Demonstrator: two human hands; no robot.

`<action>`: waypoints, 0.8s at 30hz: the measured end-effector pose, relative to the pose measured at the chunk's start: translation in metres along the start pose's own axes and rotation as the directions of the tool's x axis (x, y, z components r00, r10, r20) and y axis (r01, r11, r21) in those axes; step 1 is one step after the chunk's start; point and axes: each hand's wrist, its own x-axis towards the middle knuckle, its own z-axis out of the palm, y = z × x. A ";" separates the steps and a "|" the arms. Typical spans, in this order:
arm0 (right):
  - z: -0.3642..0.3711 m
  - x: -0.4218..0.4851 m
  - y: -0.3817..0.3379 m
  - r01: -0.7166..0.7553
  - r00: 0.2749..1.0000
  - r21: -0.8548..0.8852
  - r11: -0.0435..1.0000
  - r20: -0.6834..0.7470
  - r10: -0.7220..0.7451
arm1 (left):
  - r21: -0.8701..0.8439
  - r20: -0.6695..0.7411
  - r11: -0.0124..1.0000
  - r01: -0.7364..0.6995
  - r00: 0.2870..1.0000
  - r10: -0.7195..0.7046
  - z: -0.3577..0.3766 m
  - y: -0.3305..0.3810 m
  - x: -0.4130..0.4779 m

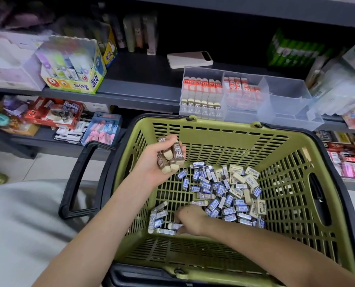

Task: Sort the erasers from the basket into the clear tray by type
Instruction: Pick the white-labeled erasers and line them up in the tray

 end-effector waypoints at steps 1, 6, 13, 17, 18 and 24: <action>0.001 -0.001 0.004 0.001 1.000 -0.002 1.000 -0.016 -0.001 | 0.011 -0.008 1.000 0.002 1.000 -0.002 -0.001 0.000 0.001; -0.027 -0.019 0.024 -0.021 0.976 0.473 0.881 -0.179 0.120 | -0.002 -0.019 1.000 -0.005 1.000 0.005 0.000 0.000 0.003; -0.136 -0.086 0.052 0.238 0.868 0.935 0.264 -0.327 0.375 | -0.006 -0.001 0.988 -0.153 0.988 0.153 0.010 0.011 0.006; -0.185 -0.119 0.060 0.383 0.745 0.888 0.254 -0.460 0.484 | 0.060 0.084 0.959 -0.278 0.958 0.273 0.027 0.024 0.013; -0.196 -0.122 0.063 0.408 0.696 0.867 0.287 -0.499 0.517 | 0.077 0.108 0.945 -0.318 0.945 0.310 0.033 0.027 0.015; -0.253 -0.105 0.077 0.353 0.592 0.852 0.387 -0.524 0.613 | 0.122 0.105 0.864 -0.489 0.872 0.479 0.051 0.048 0.036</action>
